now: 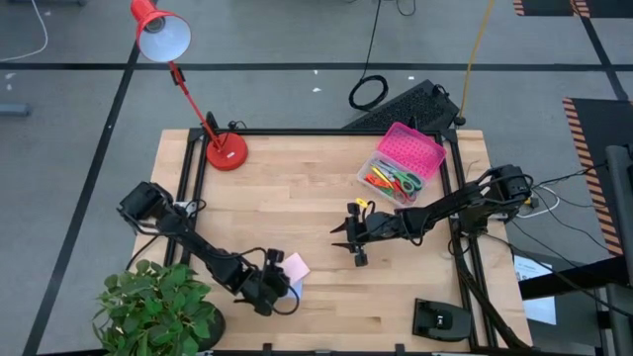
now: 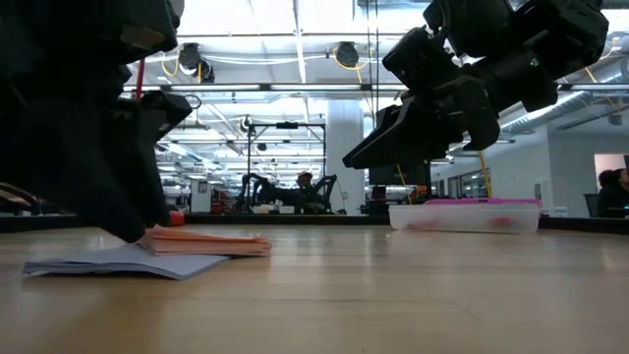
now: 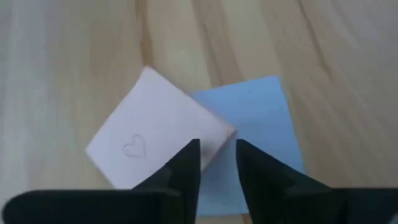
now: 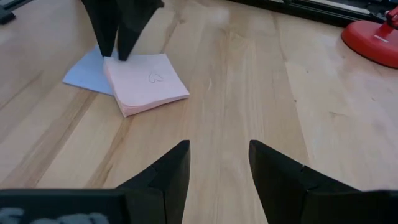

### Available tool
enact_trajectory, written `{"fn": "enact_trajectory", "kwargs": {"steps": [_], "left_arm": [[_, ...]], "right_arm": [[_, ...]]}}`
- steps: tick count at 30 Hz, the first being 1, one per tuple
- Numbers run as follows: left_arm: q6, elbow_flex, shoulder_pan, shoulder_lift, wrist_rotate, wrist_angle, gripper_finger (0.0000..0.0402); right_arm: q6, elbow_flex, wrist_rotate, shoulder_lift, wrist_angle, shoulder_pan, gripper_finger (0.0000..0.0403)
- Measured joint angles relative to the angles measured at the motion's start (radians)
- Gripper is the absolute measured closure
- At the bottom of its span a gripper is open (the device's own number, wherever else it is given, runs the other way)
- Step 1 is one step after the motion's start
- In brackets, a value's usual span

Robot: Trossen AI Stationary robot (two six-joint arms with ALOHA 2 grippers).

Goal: Pack school essentials
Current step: Put the pink sticky notes into the supply box

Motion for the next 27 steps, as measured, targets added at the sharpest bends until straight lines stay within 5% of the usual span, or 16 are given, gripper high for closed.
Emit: {"fn": "enact_trajectory", "kwargs": {"steps": [14,27], "left_arm": [[0.042,0.001,0.002,0.038,0.006,0.067,0.0396],[-0.009,-0.001,0.032,0.018,-0.058,0.148,0.0378]], "right_arm": [[0.004,-0.001,0.000,0.000,0.007,0.000,0.0243],[-0.020,0.002,-0.025,0.000,0.002,0.026,0.0243]]}}
